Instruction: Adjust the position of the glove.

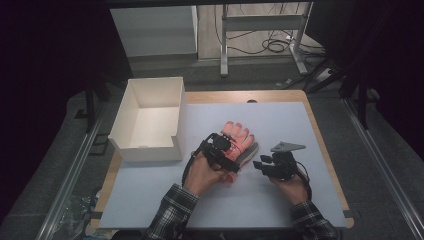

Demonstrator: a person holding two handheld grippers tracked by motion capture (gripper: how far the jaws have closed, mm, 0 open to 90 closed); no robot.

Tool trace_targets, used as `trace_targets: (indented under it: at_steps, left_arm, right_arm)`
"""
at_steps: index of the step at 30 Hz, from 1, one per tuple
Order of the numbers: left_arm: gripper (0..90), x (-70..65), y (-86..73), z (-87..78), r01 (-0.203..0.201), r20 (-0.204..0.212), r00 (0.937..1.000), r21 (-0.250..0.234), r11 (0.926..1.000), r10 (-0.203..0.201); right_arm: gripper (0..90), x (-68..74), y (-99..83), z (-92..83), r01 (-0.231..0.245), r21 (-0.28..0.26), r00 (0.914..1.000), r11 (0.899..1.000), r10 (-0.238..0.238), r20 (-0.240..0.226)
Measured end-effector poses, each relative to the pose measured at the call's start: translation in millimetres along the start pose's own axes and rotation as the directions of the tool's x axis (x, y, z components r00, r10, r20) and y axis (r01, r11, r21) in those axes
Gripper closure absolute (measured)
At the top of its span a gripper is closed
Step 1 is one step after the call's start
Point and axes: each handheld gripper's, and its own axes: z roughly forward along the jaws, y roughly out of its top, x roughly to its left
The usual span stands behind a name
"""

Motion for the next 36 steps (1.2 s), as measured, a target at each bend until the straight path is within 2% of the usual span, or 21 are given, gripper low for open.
trace_targets:
  at_steps: [3,6,8,11,13,14,18,20,24,27,28,31,33,36]
  left_arm:
    - [1.1,-1.5,-0.7,5.6,-0.003,-0.003,1.0,-0.008,1.0,0.003]
    - [4.4,-1.9,0.1,-1.9,0.001,0.006,1.0,-0.049,0.9988,-0.001]
    - [8.6,0.1,0.9,-9.6,0.006,0.018,0.9998,-0.07,0.9975,-0.005]
    - [13.2,2.2,1.4,-13.1,0.013,0.03,0.9995,-0.067,0.9977,-0.011]
    - [21.0,3.7,1.2,-13.7,0.011,0.037,0.9993,-0.061,0.9981,-0.009]
    - [21.0,4.4,1.0,-14.3,0.017,0.038,0.9992,-0.064,0.9978,-0.015]
    - [31.6,7.2,1.3,-22.9,0.037,0.059,0.9978,-0.099,0.9944,-0.031]
    - [33.7,6.9,1.7,-24.5,0.037,0.061,0.9976,-0.106,0.9937,-0.031]
    - [34.2,2.2,5.4,-34.1,0.025,0.042,0.9989,-0.139,0.9899,-0.019]
    - [34.1,-2.4,10.7,-35.9,0.01,0.027,0.9996,-0.142,0.9898,-0.006]
    - [33.1,-4.9,14.4,-30.6,-0.01,0.006,0.9999,-0.102,0.9948,0.011]
    - [31.6,-5.4,16.0,-21.3,-0.003,0.019,0.9998,-0.08,0.9968,0.004]
    - [29.6,-6.1,16.0,-15.4,-0.006,0.011,0.9999,-0.057,0.9984,0.007]
    - [25.0,-6.0,16.2,-15.7,0.002,0.01,0.9999,-0.062,0.9981,-0.001]
  right_arm:
    - [56.3,-5.9,-4.5,-3.5,-0.018,0.0,0.9998,1.0,0.018,0.011]
    - [55.7,-10.8,-7.6,-5.7,-0.03,-0.003,0.9994,1.0,0.03,0.018]
    - [55.6,-12.1,-8.2,-7.1,-0.033,-0.005,0.9992,0.999,0.033,0.021]
    - [55.5,-13.2,-8.5,-8.1,-0.034,-0.01,0.9991,0.999,0.034,0.023]
    - [55.4,-13.5,-8.7,-8.7,-0.037,-0.013,0.9991,0.999,0.037,0.023]
    - [55.4,-13.6,-8.7,-8.9,-0.038,-0.014,0.999,0.999,0.038,0.022]
    - [55.4,-14.4,-9.9,-9.5,-0.041,-0.01,0.9989,0.999,0.041,0.023]
    - [55.4,-14.8,-10.2,-9.6,-0.041,-0.012,0.9989,0.999,0.041,0.024]
    - [55.4,-15.9,-10.9,-10.7,-0.046,-0.016,0.9986,0.999,0.046,0.026]
    - [55.4,-16.4,-11.1,-11.4,-0.045,-0.019,0.9985,0.999,0.046,0.03]
    - [55.4,-16.8,-11.6,-11.7,-0.046,-0.019,0.9984,0.999,0.047,0.031]
    - [55.4,-17.0,-12.5,-12.1,-0.05,-0.018,0.9982,0.999,0.051,0.032]
    - [55.4,-17.7,-13.6,-12.6,-0.055,-0.019,0.998,0.998,0.055,0.03]
    - [55.3,-19.4,-15.8,-13.2,-0.058,-0.018,0.9977,0.998,0.059,0.034]
